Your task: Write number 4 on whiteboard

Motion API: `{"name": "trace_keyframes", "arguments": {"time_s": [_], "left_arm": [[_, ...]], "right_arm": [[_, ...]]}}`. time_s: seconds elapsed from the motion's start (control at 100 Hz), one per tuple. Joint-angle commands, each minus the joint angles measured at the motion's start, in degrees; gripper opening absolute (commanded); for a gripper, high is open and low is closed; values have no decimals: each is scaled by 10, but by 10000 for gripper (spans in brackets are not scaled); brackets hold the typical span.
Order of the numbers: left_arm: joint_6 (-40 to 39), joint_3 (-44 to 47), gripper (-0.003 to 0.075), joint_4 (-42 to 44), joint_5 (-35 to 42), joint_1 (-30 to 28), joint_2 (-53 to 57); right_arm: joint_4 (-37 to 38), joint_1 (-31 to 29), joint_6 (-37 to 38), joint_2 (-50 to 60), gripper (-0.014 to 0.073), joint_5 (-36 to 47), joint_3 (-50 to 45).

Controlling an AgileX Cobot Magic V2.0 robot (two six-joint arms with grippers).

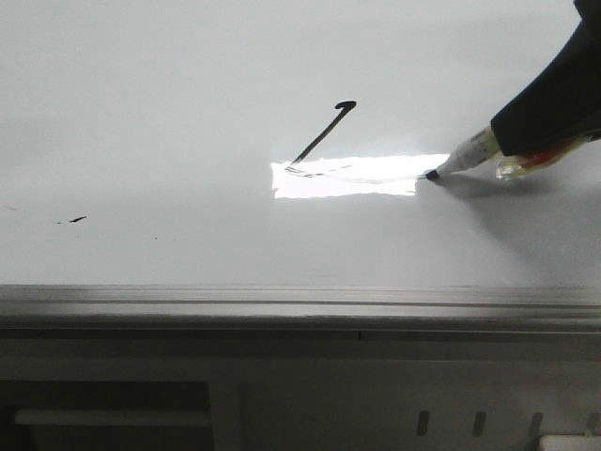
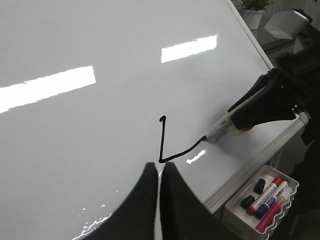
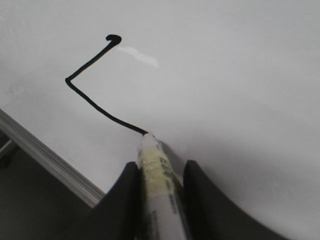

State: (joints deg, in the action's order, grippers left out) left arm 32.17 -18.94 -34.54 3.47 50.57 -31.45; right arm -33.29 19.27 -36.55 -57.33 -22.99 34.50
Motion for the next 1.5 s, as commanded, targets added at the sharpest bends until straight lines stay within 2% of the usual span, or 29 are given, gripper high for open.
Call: {"name": "trace_keyframes", "arguments": {"time_s": [0.0,0.17,0.38,0.64,0.9,1.49], "left_arm": [[-5,-18,-20,2,39,-1,0],[-5,-18,-20,2,39,-1,0],[-5,-18,-20,2,41,-1,0],[-5,-19,-20,2,49,-1,0],[-5,-19,-20,2,49,-1,0],[-5,-19,-20,2,49,-1,0]], "right_arm": [[44,-16,-6,-1,-43,45,8],[34,-13,-6,24,-43,25,17],[34,40,-6,91,-43,22,65],[35,96,-6,58,-43,56,82],[35,102,-6,9,-43,109,82],[35,102,-6,-40,-43,145,82]]}}
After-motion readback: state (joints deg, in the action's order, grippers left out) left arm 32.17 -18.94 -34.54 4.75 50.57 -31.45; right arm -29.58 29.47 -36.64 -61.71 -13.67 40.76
